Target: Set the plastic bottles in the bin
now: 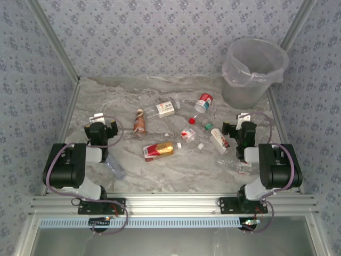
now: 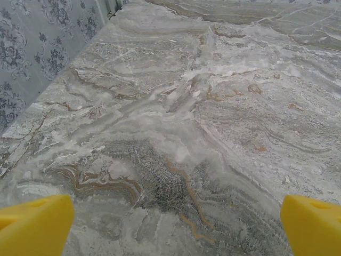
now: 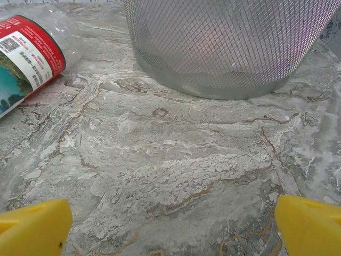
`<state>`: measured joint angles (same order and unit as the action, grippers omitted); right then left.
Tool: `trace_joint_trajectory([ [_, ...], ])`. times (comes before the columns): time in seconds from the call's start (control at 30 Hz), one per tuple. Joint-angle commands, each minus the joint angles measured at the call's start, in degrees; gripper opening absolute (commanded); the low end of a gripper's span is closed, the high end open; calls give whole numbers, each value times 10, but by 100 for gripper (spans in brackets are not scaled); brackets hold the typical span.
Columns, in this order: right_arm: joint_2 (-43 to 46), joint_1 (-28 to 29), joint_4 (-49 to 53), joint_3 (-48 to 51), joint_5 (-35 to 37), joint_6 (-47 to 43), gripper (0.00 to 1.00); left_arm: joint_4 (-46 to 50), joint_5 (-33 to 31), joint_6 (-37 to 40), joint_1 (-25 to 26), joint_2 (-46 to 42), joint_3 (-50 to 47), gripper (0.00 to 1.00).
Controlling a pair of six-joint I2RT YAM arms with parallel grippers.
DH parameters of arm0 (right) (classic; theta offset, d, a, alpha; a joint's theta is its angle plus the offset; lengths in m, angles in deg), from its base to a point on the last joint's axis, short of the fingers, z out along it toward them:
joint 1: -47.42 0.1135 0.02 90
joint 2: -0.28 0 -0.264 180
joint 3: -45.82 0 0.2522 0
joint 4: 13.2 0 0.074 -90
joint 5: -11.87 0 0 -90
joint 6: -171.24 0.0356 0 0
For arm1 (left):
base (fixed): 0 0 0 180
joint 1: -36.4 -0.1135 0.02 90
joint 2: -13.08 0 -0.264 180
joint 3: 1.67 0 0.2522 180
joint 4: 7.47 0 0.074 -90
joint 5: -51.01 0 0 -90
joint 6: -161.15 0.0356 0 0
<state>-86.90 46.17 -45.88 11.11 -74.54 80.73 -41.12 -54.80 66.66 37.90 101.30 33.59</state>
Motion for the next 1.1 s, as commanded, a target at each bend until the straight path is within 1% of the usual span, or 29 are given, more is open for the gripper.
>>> trace_joint_trajectory([
  [0.0, 1, -4, 3, -13, -5, -4, 100, -18, 5, 6, -3, -4, 7, 99],
  [0.9, 6, -2, 7, -14, 3, -5, 100, -21, 5, 7, -3, -5, 7, 100],
  [0.97, 15, -2, 14, -14, 1, -2, 100, 20, 6, 6, -4, -23, 21, 100],
  [1.07, 44, -2, 32, -11, -9, -7, 100, 132, 9, 10, -3, -61, 65, 100],
])
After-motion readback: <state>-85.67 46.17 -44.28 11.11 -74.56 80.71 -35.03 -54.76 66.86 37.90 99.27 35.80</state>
